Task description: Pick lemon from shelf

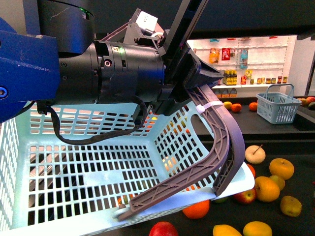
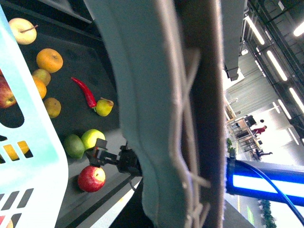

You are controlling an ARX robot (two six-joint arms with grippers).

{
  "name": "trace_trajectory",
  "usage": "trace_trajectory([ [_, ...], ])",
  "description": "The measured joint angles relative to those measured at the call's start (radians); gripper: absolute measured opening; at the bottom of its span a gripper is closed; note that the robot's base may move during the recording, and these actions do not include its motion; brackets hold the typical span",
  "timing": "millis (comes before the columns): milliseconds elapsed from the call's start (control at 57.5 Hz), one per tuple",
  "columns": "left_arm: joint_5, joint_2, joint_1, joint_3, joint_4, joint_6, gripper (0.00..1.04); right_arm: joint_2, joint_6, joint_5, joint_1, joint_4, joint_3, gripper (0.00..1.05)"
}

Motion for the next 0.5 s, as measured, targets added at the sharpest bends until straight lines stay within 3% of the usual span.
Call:
trace_trajectory([
  [504, -0.001, 0.0, 0.0, 0.0, 0.0, 0.0, 0.08, 0.326, 0.326, 0.022, 0.12, -0.243, 0.417, 1.02],
])
